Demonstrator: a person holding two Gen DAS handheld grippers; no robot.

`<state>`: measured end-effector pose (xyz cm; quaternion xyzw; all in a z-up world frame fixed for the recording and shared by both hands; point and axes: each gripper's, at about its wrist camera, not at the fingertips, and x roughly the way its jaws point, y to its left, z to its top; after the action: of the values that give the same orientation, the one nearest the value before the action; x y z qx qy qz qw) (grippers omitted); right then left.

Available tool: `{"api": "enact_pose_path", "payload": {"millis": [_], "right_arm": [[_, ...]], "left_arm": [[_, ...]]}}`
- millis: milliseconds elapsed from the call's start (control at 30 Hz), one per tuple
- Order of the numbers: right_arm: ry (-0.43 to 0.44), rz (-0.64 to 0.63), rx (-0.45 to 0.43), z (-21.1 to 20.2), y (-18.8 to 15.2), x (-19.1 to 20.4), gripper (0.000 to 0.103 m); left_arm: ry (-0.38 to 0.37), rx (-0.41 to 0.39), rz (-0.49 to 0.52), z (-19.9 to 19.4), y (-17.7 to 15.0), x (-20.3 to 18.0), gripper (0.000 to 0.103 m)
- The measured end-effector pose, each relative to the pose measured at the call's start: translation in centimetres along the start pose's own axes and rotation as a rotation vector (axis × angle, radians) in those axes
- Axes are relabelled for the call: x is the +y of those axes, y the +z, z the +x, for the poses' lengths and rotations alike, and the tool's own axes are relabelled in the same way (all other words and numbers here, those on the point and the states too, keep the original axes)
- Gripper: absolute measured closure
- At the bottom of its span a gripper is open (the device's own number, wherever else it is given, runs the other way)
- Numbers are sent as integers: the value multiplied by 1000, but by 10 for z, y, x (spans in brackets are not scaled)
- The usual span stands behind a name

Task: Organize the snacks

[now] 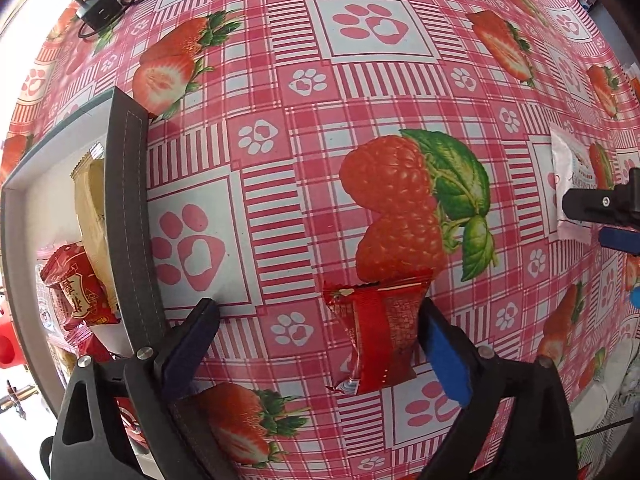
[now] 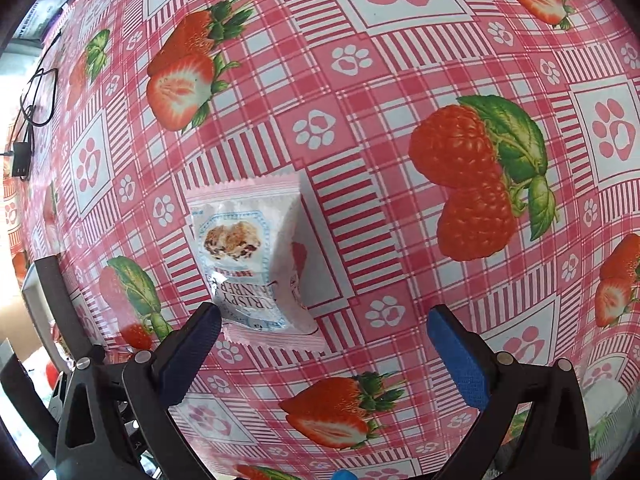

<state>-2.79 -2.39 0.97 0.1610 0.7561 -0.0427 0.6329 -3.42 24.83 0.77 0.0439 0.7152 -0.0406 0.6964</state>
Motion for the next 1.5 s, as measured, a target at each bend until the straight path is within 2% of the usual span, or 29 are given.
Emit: {"api": "enact_pose_path", "payload": {"millis": [100, 267, 333, 400, 433, 467, 500, 533, 567, 633, 700, 733, 767, 800, 833, 867, 900, 967, 1033, 1167, 1233, 1267, 1333, 1500], "right_arm": [[4, -57, -12, -2, 10, 23, 0], [-43, -142, -28, 1, 19, 51, 0], [-89, -168, -54, 2, 8, 60, 14], [-114, -233, -92, -4, -3, 66, 52], [-98, -263, -93, -7, -9, 69, 60], [-86, -280, -79, -7, -12, 69, 60], [-79, -290, -65, -7, -17, 67, 61], [-83, -300, -61, -6, -23, 65, 61], [-88, -309, -57, -5, -31, 62, 61], [-79, -310, -37, -2, -48, 53, 61], [-67, -304, -10, 2, -67, 43, 60], [-61, -303, 6, 4, -77, 40, 60], [-54, -305, 17, 5, -86, 36, 58], [-48, -303, 25, 6, -93, 33, 49], [-48, -294, 32, 7, -98, 30, 36], [-53, -283, 29, 7, -102, 27, 10], [-62, -275, 16, 4, -105, 24, 5], [-77, -265, 8, 3, -109, 19, 5], [-93, -258, 10, 6, -108, 17, 5], [-111, -271, 31, 16, -67, 23, 5], [-123, -290, 50, 24, -60, 26, 5], [-141, -297, 55, 31, -54, 34, 1], [-174, -302, 51, 36, -50, 40, 0], [-190, -311, 49, 47, -57, 48, 0]], "left_arm": [[-2, 9, -3, 7, 1, 6, 4], [-1, 13, 20, 13, 4, 8, 5], [-4, 1, 33, 11, 1, 6, 10], [-7, -18, 40, 6, -5, 0, 19], [-5, -29, 47, 3, -7, -1, 29], [-4, -37, 57, 0, -10, -3, 42], [-3, -40, 68, -2, -13, -5, 50], [-6, -36, 76, -3, -16, -6, 66], [-11, -26, 75, -3, -20, -6, 72], [-34, -1, 59, -1, -32, -5, 72], [-33, 20, 70, 1, -44, -7, 72], [-33, 29, 76, 3, -49, -8, 62], [-35, 40, 74, 5, -53, -7, 37], [-36, 53, 63, 7, -57, -6, 25], [-37, 52, 48, 9, -60, -3, 19], [-39, 58, 37, 10, -62, -1, 19], [-41, 74, 28, 14, -62, 1, 19], [-37, 106, 17, 22, -60, 8, 19], [-25, 100, 22, 23, -59, 7, 19], [-4, 133, 35, 32, -57, -1, 6], [-9, 152, 33, 36, -55, -2, 1], [-4, 165, 38, 40, -55, -4, 0], [-2, 161, 37, 40, -56, -4, 0], [-3, 156, 30, 44, -64, -6, 0]]}}
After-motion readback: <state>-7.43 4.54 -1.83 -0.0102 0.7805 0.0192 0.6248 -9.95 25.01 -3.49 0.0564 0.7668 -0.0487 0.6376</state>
